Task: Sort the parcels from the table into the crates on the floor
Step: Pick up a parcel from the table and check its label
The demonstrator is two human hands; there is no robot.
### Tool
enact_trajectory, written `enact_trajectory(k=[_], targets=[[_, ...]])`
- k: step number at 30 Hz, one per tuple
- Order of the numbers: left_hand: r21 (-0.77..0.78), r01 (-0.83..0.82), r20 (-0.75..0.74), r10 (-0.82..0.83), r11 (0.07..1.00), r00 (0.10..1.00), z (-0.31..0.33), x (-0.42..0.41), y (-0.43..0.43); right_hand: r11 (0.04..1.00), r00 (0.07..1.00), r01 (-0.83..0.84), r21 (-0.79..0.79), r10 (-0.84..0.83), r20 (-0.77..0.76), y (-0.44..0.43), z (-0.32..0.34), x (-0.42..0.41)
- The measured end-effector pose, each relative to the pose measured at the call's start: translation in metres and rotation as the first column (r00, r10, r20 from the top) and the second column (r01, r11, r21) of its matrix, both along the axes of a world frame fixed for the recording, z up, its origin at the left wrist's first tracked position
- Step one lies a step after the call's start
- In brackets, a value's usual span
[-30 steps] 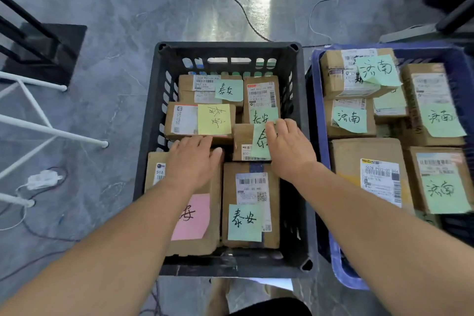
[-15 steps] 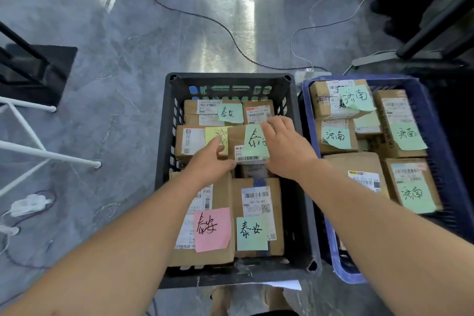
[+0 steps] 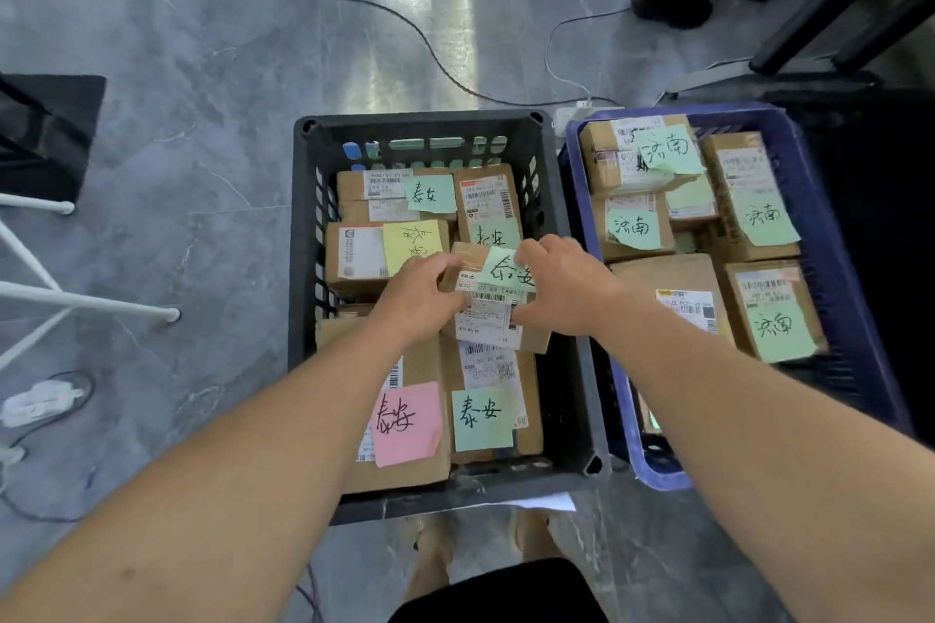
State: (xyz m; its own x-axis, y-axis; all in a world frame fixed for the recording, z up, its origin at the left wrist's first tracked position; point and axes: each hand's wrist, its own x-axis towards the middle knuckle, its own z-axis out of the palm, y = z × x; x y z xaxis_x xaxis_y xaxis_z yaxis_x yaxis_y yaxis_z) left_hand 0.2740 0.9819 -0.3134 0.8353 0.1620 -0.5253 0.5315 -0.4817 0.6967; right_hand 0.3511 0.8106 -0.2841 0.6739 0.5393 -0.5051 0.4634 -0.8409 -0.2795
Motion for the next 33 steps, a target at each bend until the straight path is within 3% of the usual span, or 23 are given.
enact_trajectory(k=[6,9,13,17,21,27,30,33], targets=[[0.058,0.146,-0.058,-0.143,0.988,0.988,0.000,-0.011,-0.019,0.999,0.998,0.028,-0.018,-0.029,-0.057,-0.020,-0.012,-0.027],[0.116,0.201,-0.160,-0.182,0.973,0.970,-0.006,-0.020,-0.023,1.000,0.996,-0.001,0.003,0.001,-0.084,-0.024,-0.018,-0.033],[0.316,0.428,-0.273,-0.351,0.846,0.896,-0.011,-0.031,-0.028,0.994,0.983,0.081,0.080,-0.067,-0.170,-0.034,-0.030,-0.043],[0.385,0.527,-0.345,-0.412,0.758,0.844,-0.014,-0.034,-0.038,0.976,0.960,0.193,0.103,-0.166,-0.227,-0.042,-0.034,-0.050],[0.458,0.537,-0.376,-0.393,0.708,0.839,-0.013,-0.033,-0.044,0.945,0.921,0.306,0.116,-0.263,-0.286,-0.043,-0.036,-0.060],[0.460,0.507,-0.328,-0.392,0.729,0.860,-0.013,-0.032,-0.047,0.934,0.935,0.353,-0.055,-0.351,0.051,-0.042,-0.043,-0.080],[0.468,0.476,-0.302,-0.372,0.744,0.878,-0.015,-0.035,-0.047,0.925,0.933,0.361,-0.119,-0.358,0.043,-0.038,-0.051,-0.088],[0.454,0.424,-0.277,-0.327,0.784,0.903,-0.019,-0.039,-0.046,0.910,0.912,0.409,-0.070,-0.410,-0.001,-0.034,-0.060,-0.097]])
